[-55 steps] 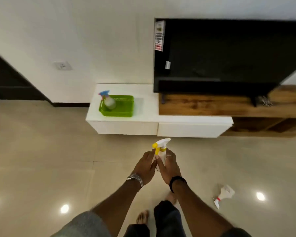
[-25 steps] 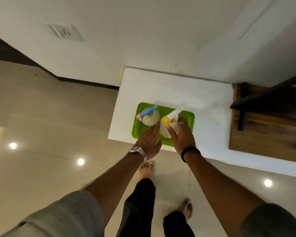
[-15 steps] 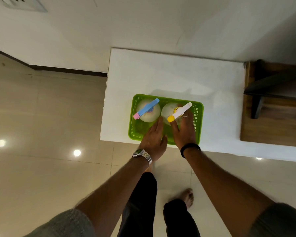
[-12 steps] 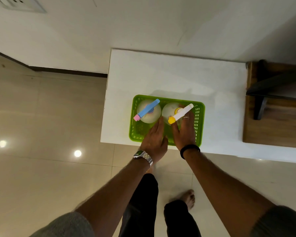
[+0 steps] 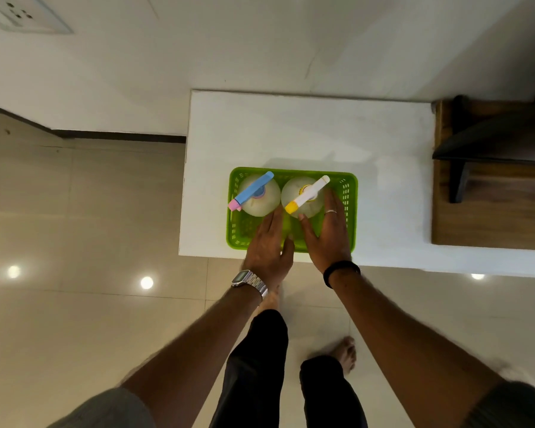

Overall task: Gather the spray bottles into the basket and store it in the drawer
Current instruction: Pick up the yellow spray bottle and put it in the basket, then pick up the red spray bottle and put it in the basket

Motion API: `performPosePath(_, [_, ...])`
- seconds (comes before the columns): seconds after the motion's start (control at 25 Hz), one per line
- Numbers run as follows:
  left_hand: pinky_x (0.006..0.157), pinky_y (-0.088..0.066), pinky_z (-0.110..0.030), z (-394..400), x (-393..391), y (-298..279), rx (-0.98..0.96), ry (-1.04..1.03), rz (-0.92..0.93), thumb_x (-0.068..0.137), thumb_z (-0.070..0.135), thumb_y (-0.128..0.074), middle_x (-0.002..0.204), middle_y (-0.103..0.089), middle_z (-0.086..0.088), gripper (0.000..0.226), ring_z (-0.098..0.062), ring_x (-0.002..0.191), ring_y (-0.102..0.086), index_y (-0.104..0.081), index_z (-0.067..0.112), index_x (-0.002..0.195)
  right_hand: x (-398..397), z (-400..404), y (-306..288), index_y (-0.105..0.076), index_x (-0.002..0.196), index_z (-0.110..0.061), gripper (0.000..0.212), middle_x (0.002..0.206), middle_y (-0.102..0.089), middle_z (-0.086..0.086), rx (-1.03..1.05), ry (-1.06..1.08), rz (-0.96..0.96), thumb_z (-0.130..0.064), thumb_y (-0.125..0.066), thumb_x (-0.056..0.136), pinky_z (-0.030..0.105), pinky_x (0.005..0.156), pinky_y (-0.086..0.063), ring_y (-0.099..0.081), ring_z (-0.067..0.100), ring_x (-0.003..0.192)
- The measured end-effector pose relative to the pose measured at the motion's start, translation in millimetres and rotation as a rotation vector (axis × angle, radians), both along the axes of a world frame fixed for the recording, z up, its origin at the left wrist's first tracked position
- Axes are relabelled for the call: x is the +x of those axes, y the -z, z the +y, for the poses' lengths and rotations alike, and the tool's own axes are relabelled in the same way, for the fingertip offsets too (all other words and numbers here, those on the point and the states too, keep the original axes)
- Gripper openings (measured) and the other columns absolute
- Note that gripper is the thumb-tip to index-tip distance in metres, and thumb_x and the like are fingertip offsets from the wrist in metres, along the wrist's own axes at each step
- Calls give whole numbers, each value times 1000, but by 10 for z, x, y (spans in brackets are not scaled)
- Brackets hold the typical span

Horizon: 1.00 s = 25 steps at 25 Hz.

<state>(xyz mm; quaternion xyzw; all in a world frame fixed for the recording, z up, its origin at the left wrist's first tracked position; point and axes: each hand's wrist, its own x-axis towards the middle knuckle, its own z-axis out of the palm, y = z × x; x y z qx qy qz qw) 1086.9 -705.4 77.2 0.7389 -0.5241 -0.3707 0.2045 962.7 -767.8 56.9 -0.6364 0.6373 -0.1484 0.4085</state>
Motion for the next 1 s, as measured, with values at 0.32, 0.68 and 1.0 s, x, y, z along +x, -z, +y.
performPosePath(0.32, [90, -50, -36, 872, -377, 8, 78, 645, -74, 95, 25, -48, 121, -60, -2, 32, -19, 104, -59, -57, 18, 125, -1042, 1062, -322, -50, 144, -12, 49, 152, -46, 7, -39, -178, 109, -20, -52, 96, 28, 119, -30, -38, 20, 143])
performPosePath(0.68, [109, -40, -37, 1348, -1323, 388, 677, 1161, -481, 97, 43, -41, 154, -37, -5, 57, -27, 139, -41, -32, 20, 148, -3293, 2909, 140, -33, 154, -15, 59, 162, -29, 6, 500, 157, 284, -32, -49, 100, 38, 120, -31, -28, 22, 149])
performPosePath(1.0, [88, -43, -26, 1311, -4095, 375, 548, 1275, -377, 96, 40, -49, 132, -62, 1, 39, -19, 100, -59, -50, 25, 132, -5155, 4213, 93, -28, 155, -8, 64, 159, -31, 9, 589, 607, 292, -34, -50, 100, 39, 117, -35, -34, 27, 145])
